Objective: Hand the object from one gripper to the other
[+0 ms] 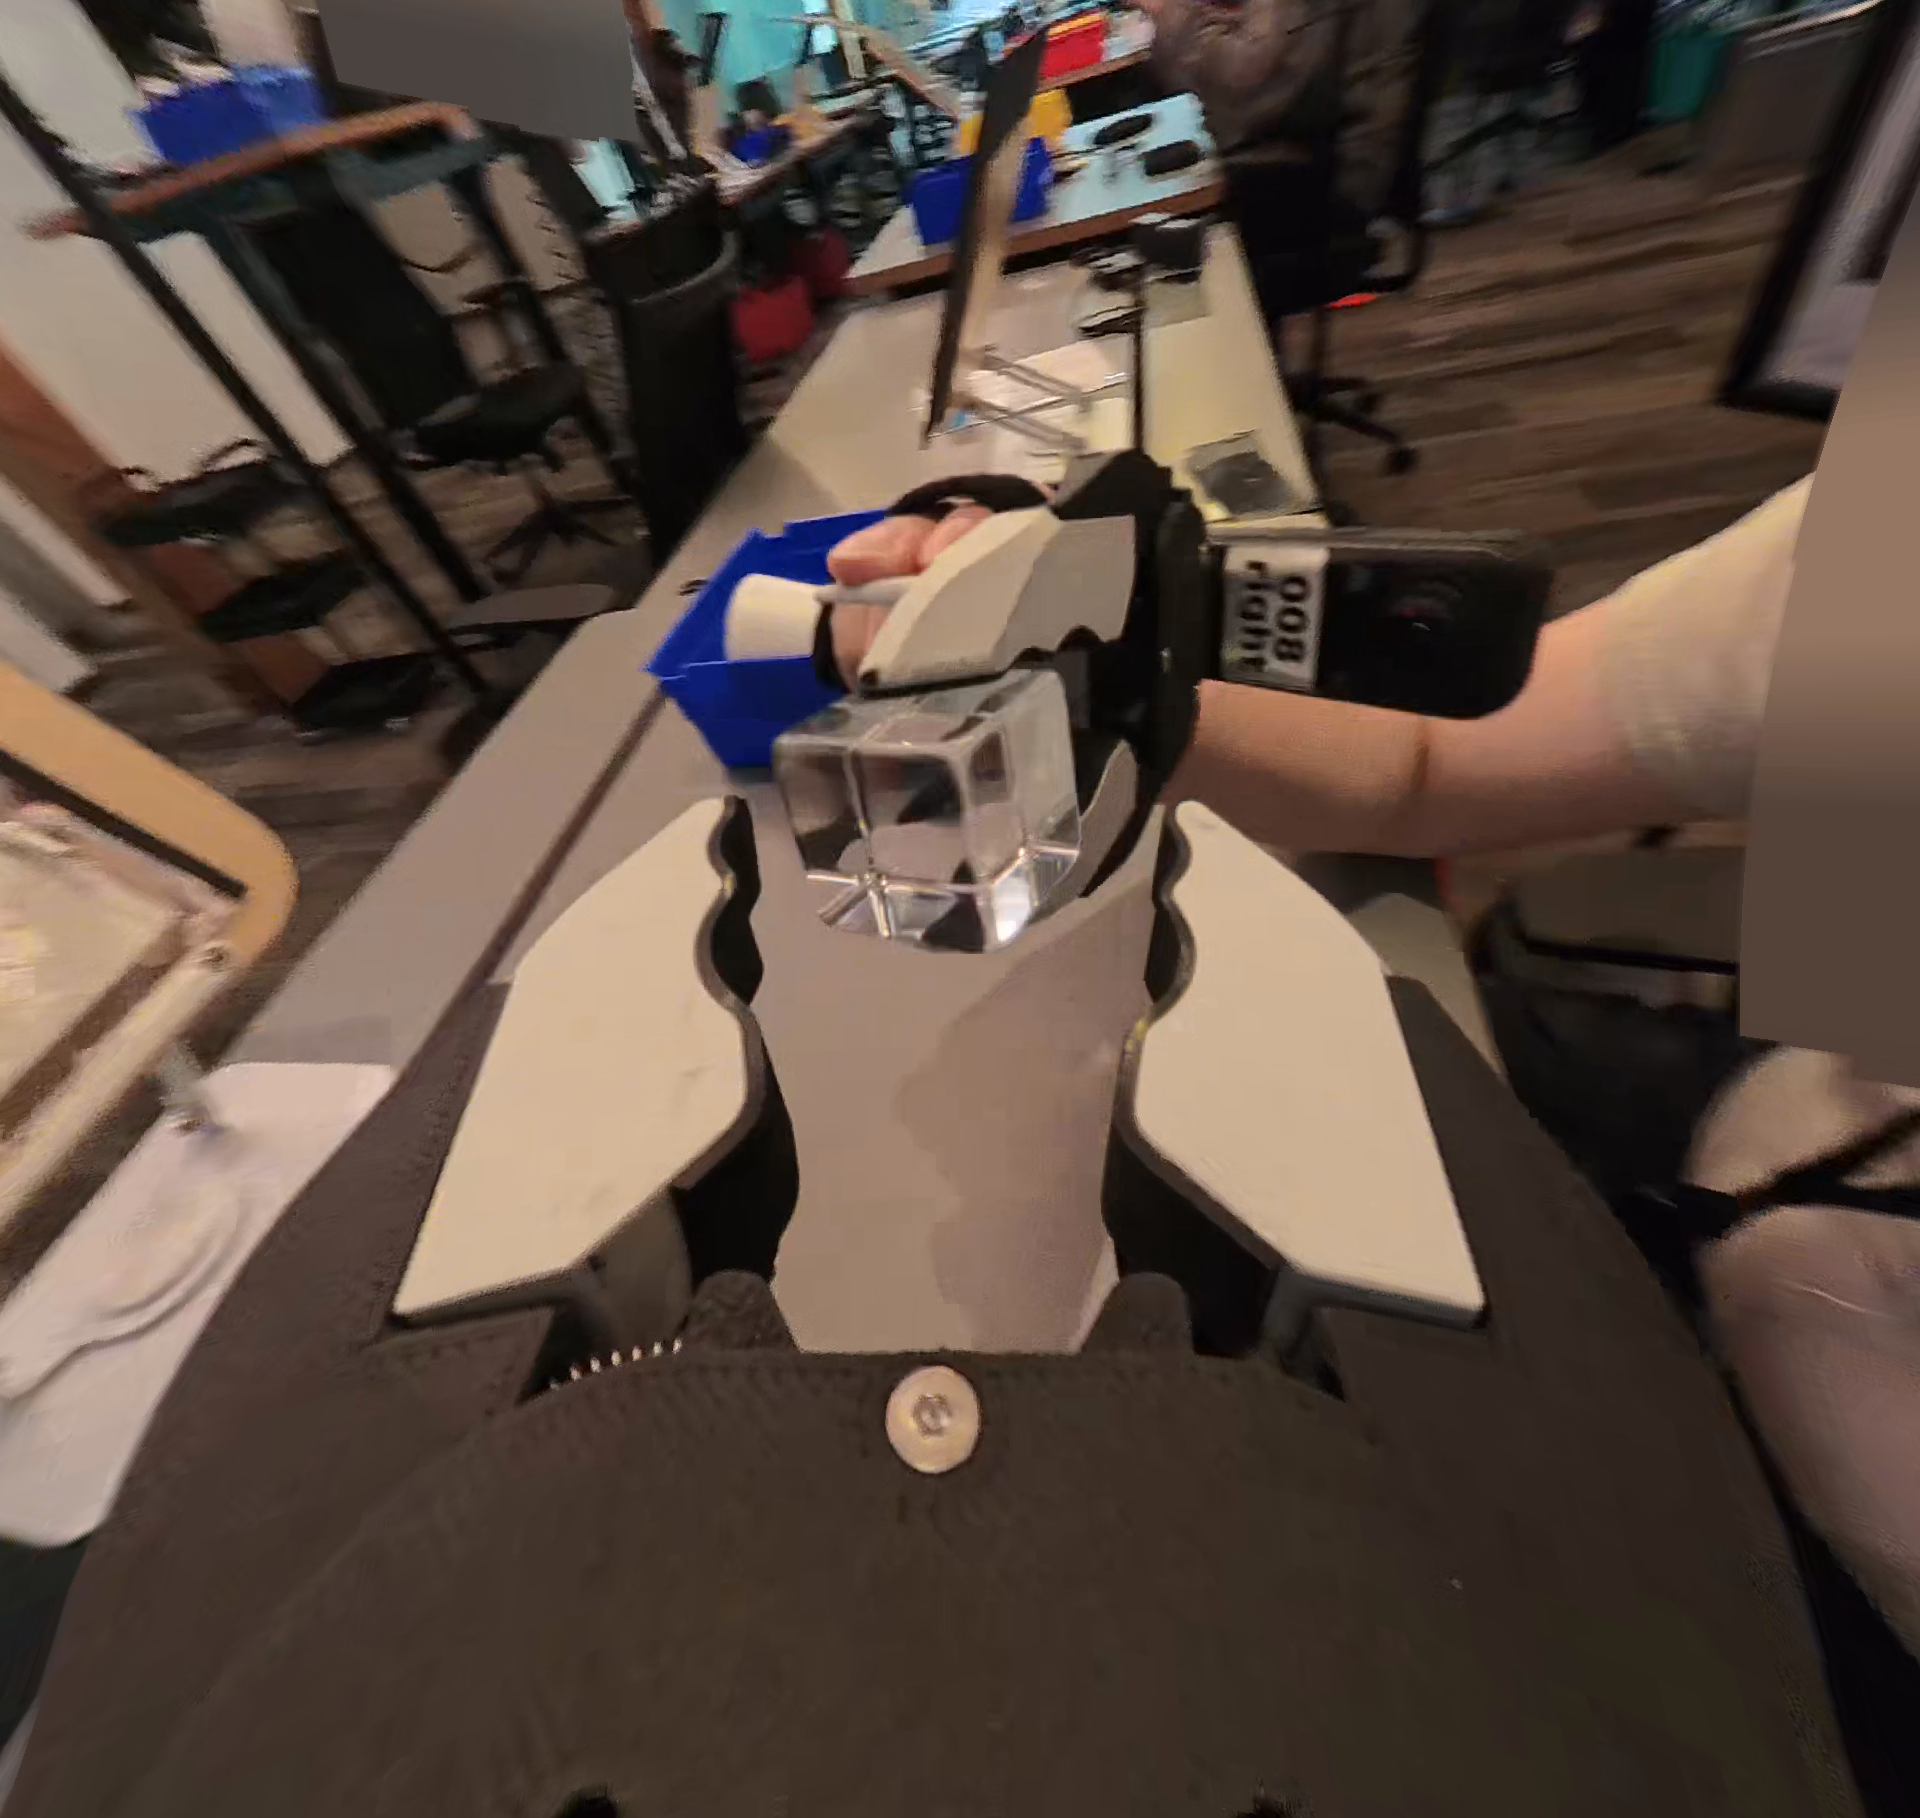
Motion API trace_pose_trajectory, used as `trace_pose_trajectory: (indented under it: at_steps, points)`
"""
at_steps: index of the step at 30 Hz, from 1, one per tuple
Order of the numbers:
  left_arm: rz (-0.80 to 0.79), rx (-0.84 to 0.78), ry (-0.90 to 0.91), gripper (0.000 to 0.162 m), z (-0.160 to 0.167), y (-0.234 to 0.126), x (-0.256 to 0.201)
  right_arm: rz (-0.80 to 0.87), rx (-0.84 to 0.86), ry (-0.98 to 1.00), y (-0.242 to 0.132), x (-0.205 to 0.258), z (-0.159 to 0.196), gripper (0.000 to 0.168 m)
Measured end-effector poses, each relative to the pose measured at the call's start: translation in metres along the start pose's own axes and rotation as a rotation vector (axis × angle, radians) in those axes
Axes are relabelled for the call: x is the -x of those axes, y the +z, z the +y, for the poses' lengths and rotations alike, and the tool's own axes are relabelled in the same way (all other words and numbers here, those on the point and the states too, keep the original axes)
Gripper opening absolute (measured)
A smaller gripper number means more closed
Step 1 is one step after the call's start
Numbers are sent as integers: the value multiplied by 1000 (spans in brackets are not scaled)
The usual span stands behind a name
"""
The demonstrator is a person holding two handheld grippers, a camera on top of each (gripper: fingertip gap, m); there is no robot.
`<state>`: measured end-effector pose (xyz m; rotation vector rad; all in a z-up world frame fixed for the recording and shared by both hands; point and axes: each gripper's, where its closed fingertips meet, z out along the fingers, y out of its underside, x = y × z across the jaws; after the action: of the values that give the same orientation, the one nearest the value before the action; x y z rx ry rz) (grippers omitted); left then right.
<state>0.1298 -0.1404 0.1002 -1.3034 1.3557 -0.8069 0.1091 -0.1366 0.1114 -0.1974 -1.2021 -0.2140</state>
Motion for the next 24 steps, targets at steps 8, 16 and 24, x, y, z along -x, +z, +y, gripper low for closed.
trace_pose_trajectory:
  at_steps: [8,16,24]
  points:
    - [252,-53,-105,45,2,0,-18,-60,-73,-20,0,9,-21,45]
    - [-319,20,138,45,5,-8,56,-40,273,203,1,1,61,53]
    - [-846,311,736,45,26,-2,102,-143,452,1382,-2,2,97,55]
